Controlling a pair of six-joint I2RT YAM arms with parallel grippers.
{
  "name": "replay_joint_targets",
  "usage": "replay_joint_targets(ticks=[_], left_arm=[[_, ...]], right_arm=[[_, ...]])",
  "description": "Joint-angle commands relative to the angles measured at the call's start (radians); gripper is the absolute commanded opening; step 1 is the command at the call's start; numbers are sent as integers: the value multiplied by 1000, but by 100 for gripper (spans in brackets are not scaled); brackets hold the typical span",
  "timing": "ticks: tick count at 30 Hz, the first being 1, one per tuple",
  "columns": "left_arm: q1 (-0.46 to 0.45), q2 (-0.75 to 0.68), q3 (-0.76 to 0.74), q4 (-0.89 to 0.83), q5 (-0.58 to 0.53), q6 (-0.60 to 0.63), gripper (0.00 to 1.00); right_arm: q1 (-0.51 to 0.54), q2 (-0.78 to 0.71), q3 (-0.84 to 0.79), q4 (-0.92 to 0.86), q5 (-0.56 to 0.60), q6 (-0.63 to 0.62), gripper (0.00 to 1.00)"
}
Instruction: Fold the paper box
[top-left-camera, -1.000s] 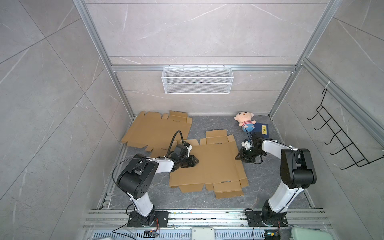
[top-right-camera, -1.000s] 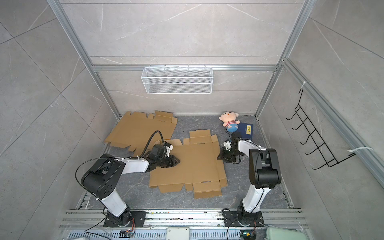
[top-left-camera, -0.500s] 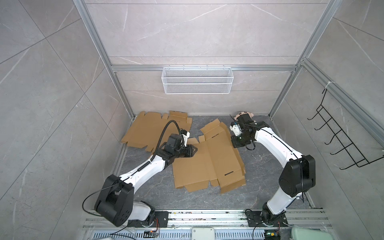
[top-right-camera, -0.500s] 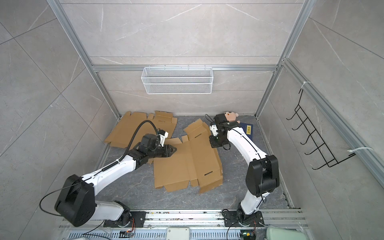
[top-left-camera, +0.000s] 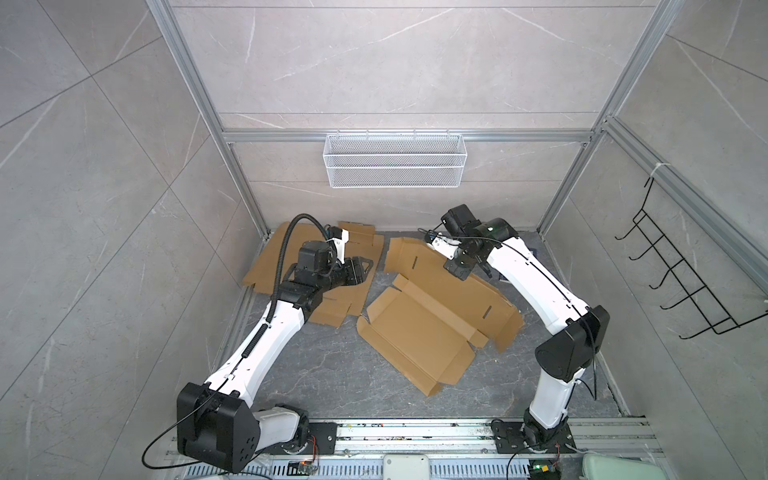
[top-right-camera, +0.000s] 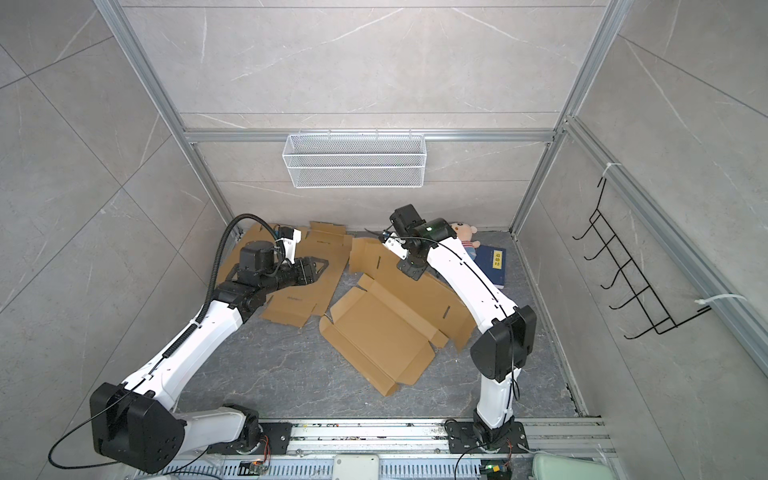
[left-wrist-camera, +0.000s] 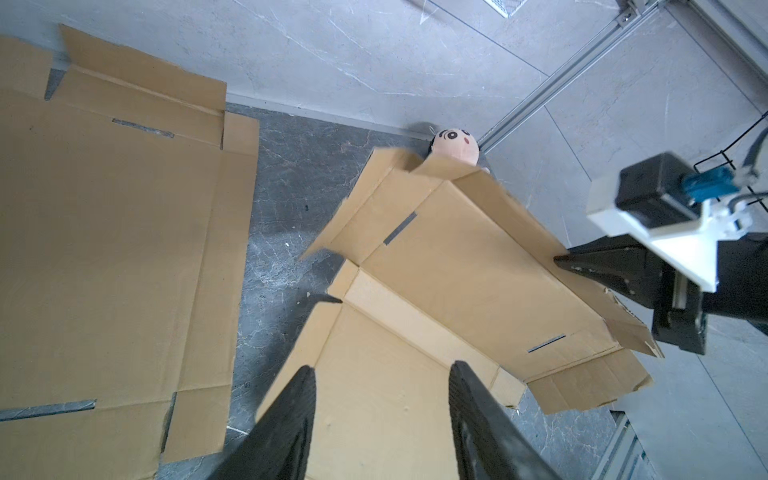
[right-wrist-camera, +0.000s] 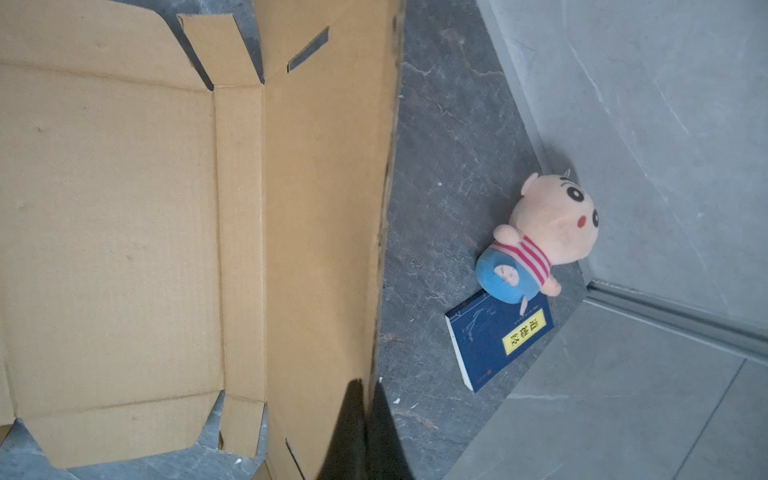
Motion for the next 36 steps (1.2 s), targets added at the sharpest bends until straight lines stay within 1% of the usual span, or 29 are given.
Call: replay_joint_targets(ticks=[1, 6, 9, 11, 15, 18, 20, 23, 29, 36], left_arm=[[30, 1, 54, -2, 59, -36, 57], [32, 45, 108, -23, 68, -26, 60], [30, 95, 166, -50, 97, -43, 62], [8, 143, 229, -89, 103, -21, 65], [-77, 244, 330, -155, 17, 98, 71], [-94, 346, 411, -200, 25, 114, 72], [-97, 404, 469, -246, 28, 120, 72], [-108, 451, 523, -270, 51, 98, 71], [-132, 504, 540, -270, 62, 63, 69], [-132, 529, 477, -199, 104, 7, 69]], right_arm=[[17, 44, 17, -10, 25, -142, 0], [52, 59, -1, 66, 33, -216, 0], [69, 28, -69, 131, 43, -242, 0], [77, -7, -140, 187, 62, -258, 0], [79, -62, -241, 294, 59, -278, 0], [86, -80, -283, 342, 61, -279, 0], [95, -96, -321, 387, 85, -295, 0], [108, -106, -342, 431, 126, -307, 0], [123, -109, -349, 480, 143, -311, 0], [135, -107, -379, 512, 151, -308, 0]])
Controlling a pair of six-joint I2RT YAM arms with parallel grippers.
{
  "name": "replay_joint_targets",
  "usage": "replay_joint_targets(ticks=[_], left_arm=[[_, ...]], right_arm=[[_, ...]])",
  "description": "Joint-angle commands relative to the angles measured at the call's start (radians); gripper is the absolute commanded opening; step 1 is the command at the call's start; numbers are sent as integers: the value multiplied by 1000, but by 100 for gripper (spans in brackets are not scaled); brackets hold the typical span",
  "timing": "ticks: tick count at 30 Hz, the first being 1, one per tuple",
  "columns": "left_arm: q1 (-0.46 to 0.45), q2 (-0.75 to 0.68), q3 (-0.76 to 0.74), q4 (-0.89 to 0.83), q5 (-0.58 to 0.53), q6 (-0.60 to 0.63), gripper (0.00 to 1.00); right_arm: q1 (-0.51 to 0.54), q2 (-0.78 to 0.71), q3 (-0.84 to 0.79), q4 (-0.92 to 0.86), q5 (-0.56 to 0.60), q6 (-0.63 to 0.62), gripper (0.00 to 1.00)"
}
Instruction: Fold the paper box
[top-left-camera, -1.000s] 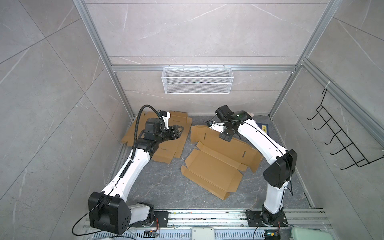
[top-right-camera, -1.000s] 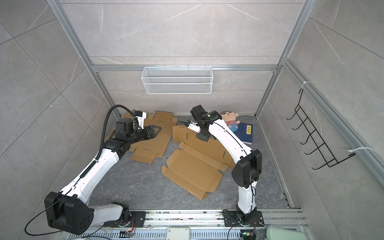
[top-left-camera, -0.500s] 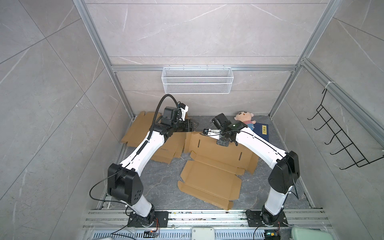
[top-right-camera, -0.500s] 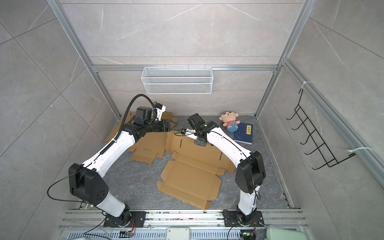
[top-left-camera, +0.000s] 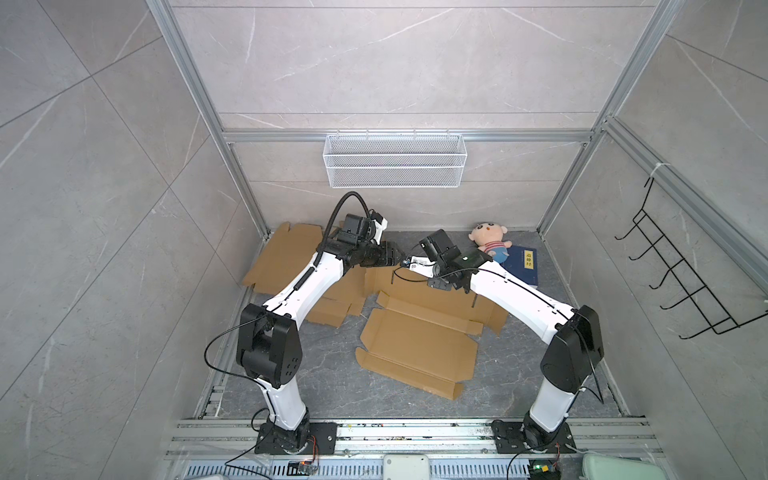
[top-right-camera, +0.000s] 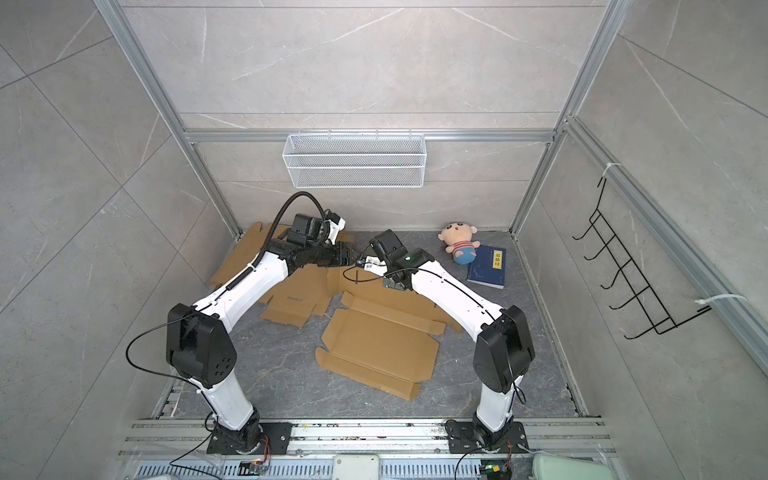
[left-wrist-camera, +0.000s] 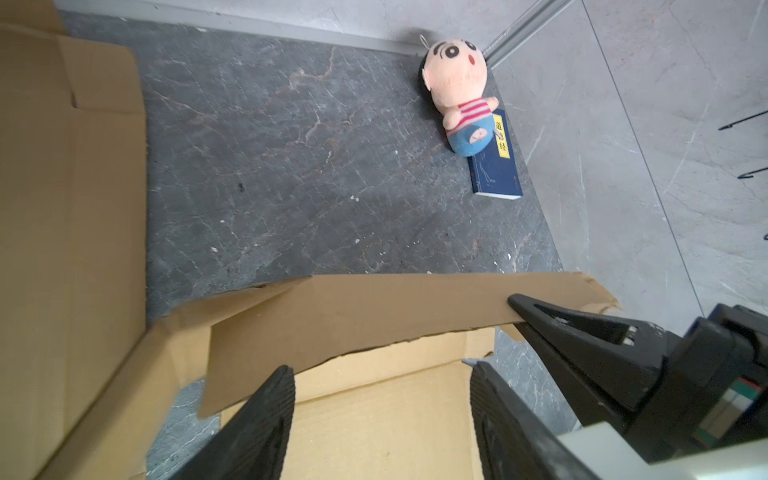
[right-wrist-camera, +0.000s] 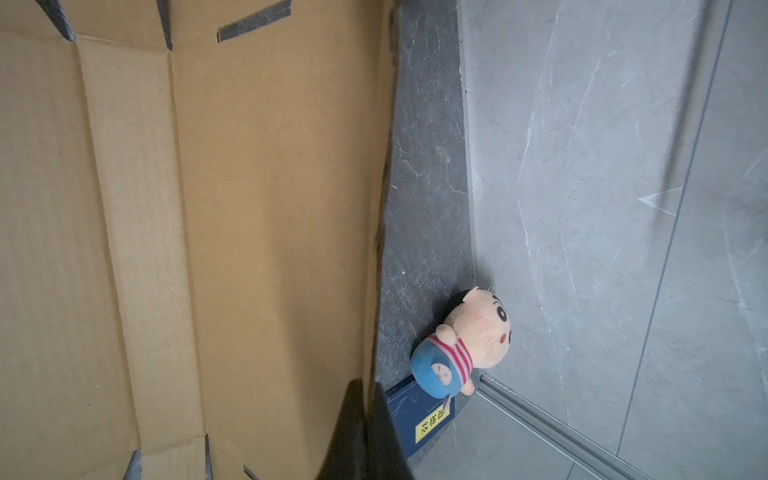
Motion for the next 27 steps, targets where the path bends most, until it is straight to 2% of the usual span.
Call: replay_joint_targets(ticks=[1, 5, 12, 17, 27], left_arm=[[-2, 27, -12, 45, 59, -54, 68], [-5, 16, -73, 124, 81, -100, 68], [28, -30, -56, 114, 60, -90, 68], [29, 12, -75, 151, 105, -137, 66], [26, -53, -202, 277, 91, -215, 64]], right_arm=[[13, -30, -27, 29, 20, -5, 0], [24, -35, -46, 55, 32, 4, 0], [43, -64, -110, 126, 67, -21, 0], [64, -75, -144, 184, 86, -28, 0], [125, -98, -271, 425, 250, -126, 0]])
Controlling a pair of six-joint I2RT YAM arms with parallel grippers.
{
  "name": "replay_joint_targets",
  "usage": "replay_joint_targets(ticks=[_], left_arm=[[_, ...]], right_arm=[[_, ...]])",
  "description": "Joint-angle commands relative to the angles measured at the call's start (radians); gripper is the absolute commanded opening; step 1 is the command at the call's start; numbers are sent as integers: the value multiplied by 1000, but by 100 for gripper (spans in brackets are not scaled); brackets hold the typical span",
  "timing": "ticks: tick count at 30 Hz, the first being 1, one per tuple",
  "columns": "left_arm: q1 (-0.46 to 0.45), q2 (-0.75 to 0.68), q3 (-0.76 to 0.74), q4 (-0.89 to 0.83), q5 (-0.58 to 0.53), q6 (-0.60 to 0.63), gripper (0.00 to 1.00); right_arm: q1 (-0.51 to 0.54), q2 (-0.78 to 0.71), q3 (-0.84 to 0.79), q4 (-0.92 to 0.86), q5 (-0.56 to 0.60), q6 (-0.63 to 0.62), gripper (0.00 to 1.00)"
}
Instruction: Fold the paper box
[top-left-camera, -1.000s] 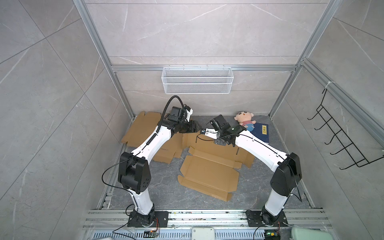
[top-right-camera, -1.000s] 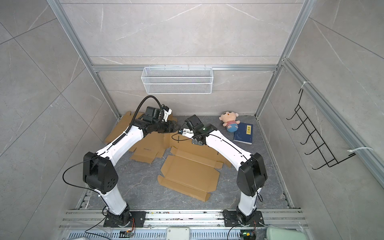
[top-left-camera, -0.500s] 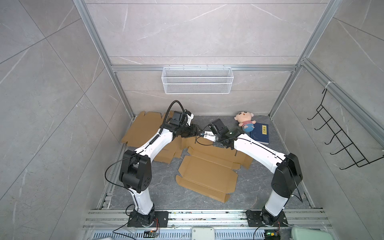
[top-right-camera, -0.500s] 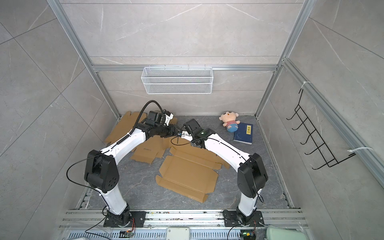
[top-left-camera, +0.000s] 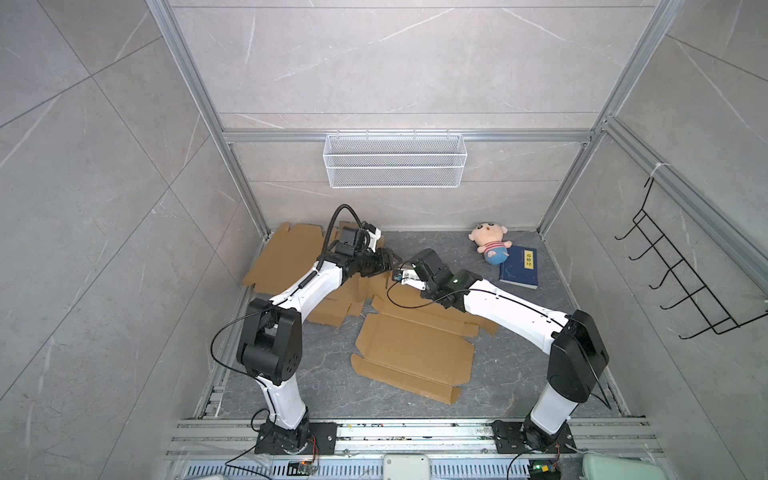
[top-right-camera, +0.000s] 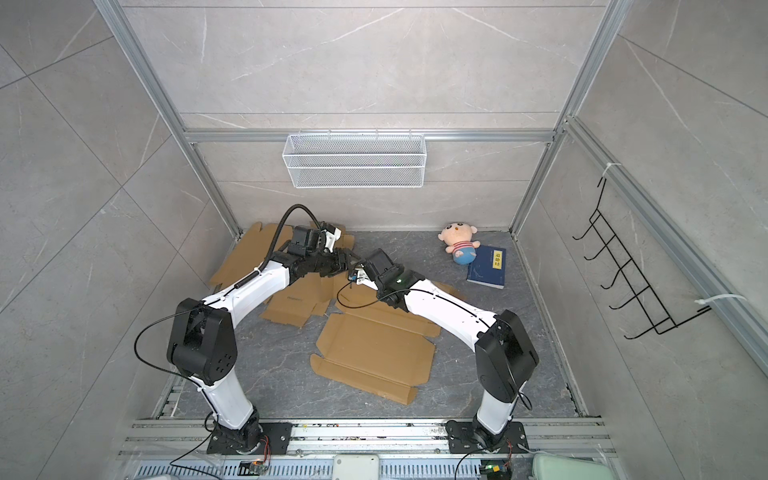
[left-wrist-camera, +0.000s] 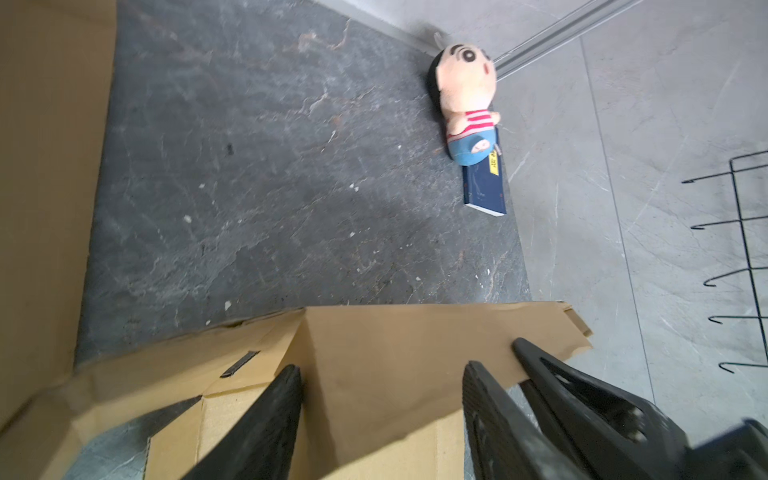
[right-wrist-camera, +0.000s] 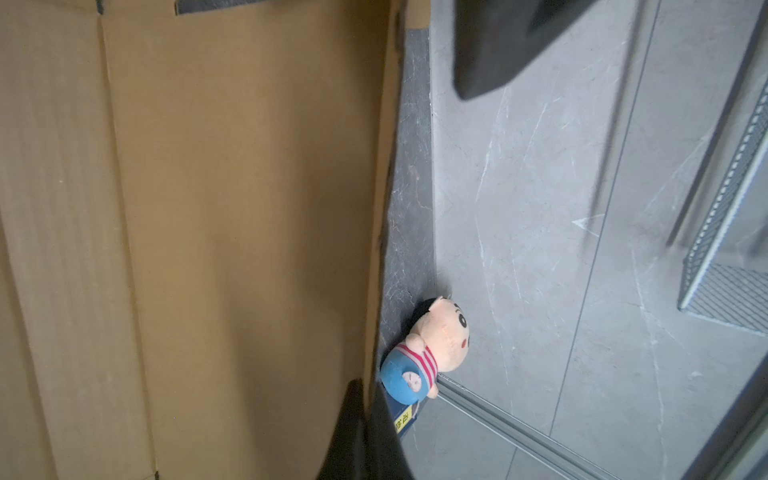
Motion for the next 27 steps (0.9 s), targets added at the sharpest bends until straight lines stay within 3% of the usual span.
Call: replay_joint_targets(ticks=[1, 16, 22, 27], left_arm=[[-2, -70, -21, 59, 9, -30, 64], [60, -211, -90, 31, 26, 19, 63], [76, -378, -246, 12, -4, 51, 63], [61, -514, -475, 48, -74, 38, 63]], right_arm=[[20, -47, -57, 143, 74, -50, 0], [27, -100, -174, 313, 108, -123, 0], [27, -100, -177, 308, 89, -132, 0], [25, -101, -186, 310, 78, -130, 0]])
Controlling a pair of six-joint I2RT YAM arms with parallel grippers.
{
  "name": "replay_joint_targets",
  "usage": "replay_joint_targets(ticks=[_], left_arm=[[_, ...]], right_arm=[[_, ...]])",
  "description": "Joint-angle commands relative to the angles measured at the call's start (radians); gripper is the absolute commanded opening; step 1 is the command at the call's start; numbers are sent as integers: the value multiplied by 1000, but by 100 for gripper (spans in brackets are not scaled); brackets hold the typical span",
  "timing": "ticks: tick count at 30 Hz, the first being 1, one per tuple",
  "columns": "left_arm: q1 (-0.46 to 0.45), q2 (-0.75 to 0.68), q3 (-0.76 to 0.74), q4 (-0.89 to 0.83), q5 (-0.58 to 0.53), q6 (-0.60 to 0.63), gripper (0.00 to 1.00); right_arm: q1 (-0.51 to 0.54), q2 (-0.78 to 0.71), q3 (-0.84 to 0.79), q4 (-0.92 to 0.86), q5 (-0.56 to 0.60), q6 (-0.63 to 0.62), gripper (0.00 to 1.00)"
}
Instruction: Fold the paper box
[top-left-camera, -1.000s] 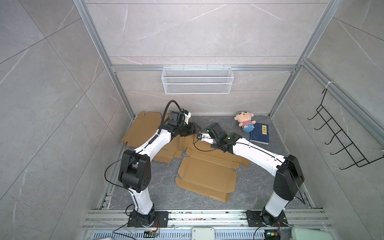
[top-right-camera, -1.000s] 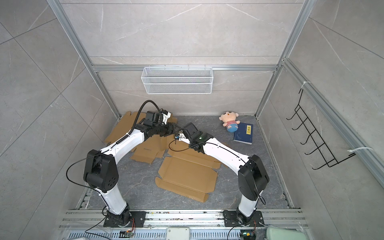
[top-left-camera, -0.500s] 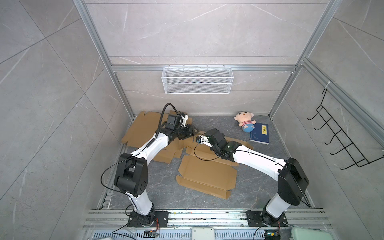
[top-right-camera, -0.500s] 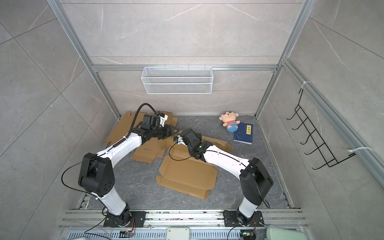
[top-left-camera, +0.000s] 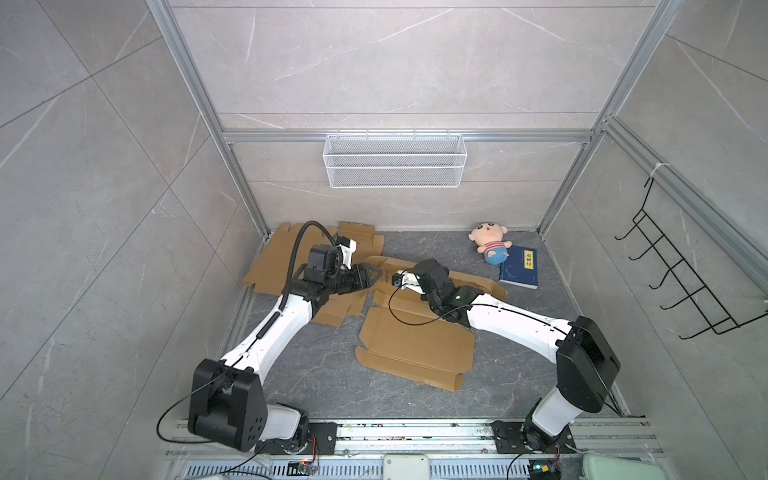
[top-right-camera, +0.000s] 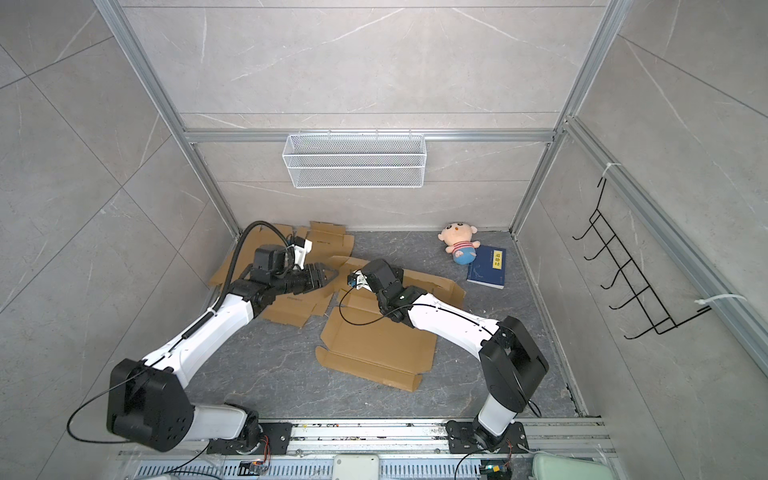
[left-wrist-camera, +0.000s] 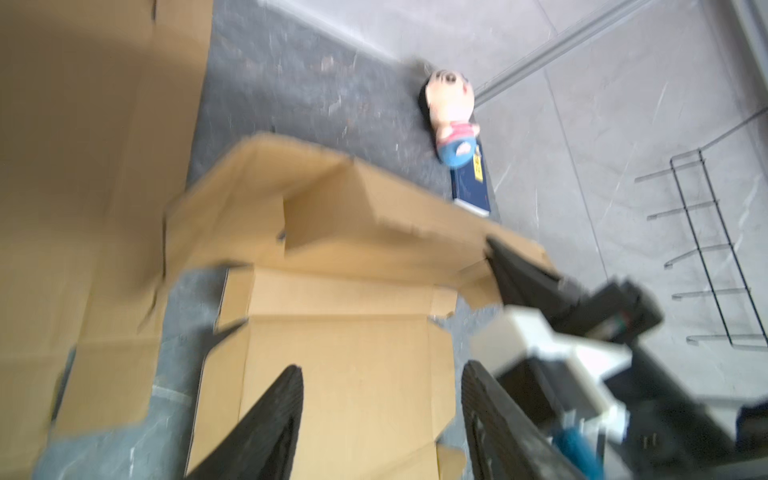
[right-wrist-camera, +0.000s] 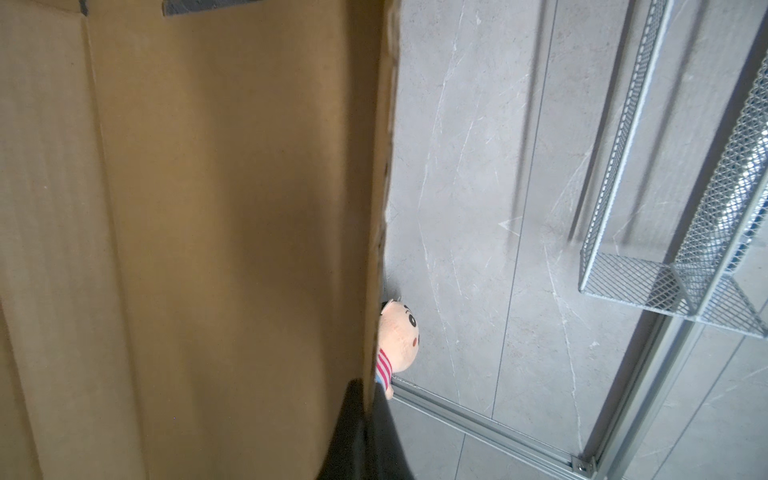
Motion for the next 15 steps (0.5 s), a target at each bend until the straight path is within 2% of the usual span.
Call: replay_joint_targets(ticks=[1, 7, 11, 15], left_arm=[[-20, -70, -115, 19, -71, 16, 63], [-147, -65, -244, 96, -191, -17, 63], [-170, -6, -283, 165, -224, -46, 64], [-182, 39, -279, 199, -295, -20, 65]], right_arm=[[2, -33, -19, 22, -9, -8, 0], [1, -27, -4, -6, -44, 24, 0], [-2, -19, 6, -19, -60, 40, 0], [-2, -17, 4, -23, -65, 46, 0]])
